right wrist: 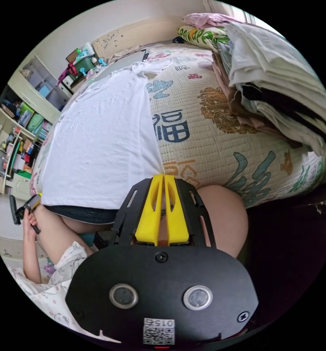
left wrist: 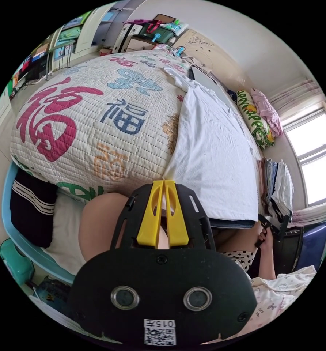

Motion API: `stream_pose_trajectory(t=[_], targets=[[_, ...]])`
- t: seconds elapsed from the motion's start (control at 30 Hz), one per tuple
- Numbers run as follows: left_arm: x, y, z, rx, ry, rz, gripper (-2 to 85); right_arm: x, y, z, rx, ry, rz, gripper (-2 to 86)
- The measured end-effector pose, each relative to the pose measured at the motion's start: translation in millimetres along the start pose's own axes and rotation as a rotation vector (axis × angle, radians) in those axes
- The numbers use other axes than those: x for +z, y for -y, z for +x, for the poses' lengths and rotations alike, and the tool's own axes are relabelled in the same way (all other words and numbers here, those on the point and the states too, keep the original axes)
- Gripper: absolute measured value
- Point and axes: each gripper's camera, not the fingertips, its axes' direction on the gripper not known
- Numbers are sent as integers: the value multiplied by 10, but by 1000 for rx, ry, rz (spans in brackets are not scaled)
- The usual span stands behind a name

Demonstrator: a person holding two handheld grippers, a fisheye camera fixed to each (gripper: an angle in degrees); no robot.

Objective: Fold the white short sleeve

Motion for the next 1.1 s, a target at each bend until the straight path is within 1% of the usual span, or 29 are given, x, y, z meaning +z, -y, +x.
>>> stream_pose_trajectory(t=[0.13,0.5,0.9,1.0,1.1], targets=[[-13,17,-59,0,2,-1,-8,191,-33,-120,-22,-46,-3,-4],[-50,31,-268,-5,-8,-2,-8,537,-82,-133,4,1,-9,-4],[-135,-1,-520,-14,-12,15,-8,810,-125,-592,-106,-226,-3,-4],[-148,7,-583,-12,-6,11,-8,809,-104,-575,-93,-208,-6,-4],[-171,16,-655,-9,-2,9,-8,759,-66,-426,-47,-111,-10,-4]])
